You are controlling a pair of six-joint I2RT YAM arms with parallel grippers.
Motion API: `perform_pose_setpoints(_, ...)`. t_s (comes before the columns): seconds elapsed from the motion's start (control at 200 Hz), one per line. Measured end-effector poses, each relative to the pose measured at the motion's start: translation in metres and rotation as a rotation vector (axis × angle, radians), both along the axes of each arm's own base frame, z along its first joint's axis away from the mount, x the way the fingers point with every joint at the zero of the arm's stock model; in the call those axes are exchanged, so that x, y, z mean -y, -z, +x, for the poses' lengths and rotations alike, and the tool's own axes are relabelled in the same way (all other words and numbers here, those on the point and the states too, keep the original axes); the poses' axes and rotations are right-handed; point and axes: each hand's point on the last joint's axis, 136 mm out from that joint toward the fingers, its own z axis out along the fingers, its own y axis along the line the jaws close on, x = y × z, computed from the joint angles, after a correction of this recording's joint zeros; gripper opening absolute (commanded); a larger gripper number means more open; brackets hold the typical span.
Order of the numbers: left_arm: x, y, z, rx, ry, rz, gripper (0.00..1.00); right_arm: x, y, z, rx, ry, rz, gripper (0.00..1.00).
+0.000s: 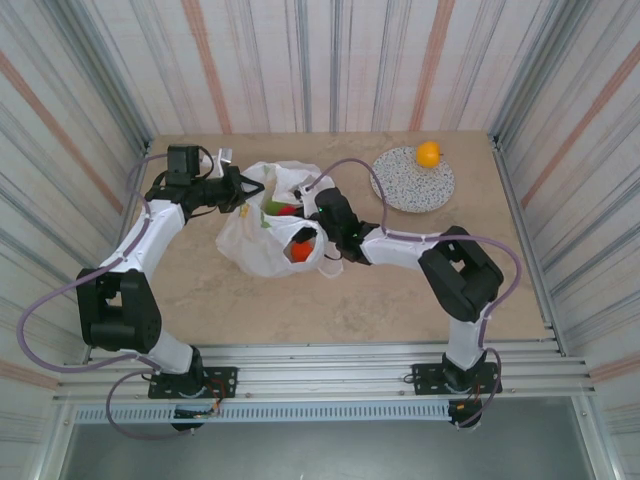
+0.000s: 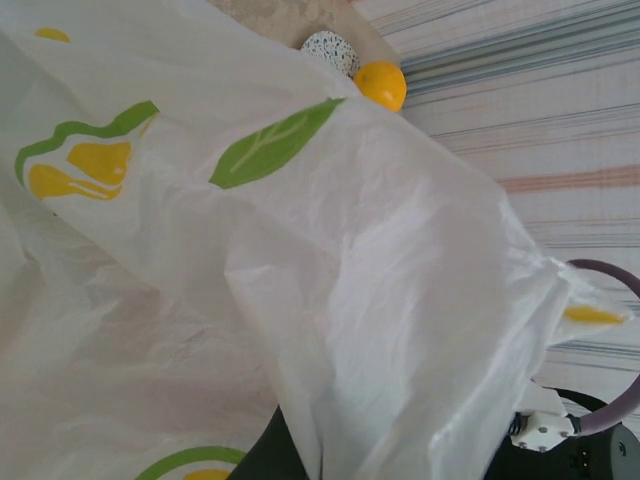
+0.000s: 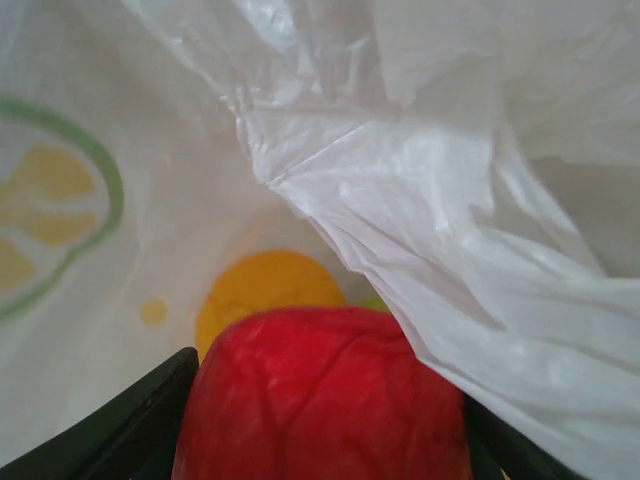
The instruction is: Place the fruits into the plastic bag
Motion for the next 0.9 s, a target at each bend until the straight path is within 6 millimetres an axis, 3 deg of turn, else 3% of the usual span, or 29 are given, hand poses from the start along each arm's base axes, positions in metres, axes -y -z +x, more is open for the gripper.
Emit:
perform_pose_setpoints(0.2, 0.000, 0.000, 0.000, 0.000, 0.000, 0.000, 0.00, -0.014, 0.008, 0.000, -0.058, -0.017, 0.030, 0.77)
perform_pose_setpoints(0.496, 0.000, 0.000, 0.000, 0.000, 0.000, 0.000, 0.00, -0.001, 0.018, -0.007, -0.125, -0.035, -0.016, 0.83)
perform_pose_setpoints(0.566, 0.000, 0.000, 0.000, 0.000, 0.000, 0.000, 0.00, 0.012, 0.012, -0.011, -0.137, -0.029, -0.024, 0.83)
perform_pose_setpoints(0.792, 0.000, 0.000, 0.000, 0.000, 0.000, 0.000, 0.00, 0.054, -0.037, -0.030, -0.092, -0.068, -0.018, 0.83)
perform_pose_setpoints(0.897, 0.000, 0.000, 0.000, 0.000, 0.000, 0.000, 0.00, 0.071, -0.045, -0.046, -0.084, -0.110, -0.037, 0.82)
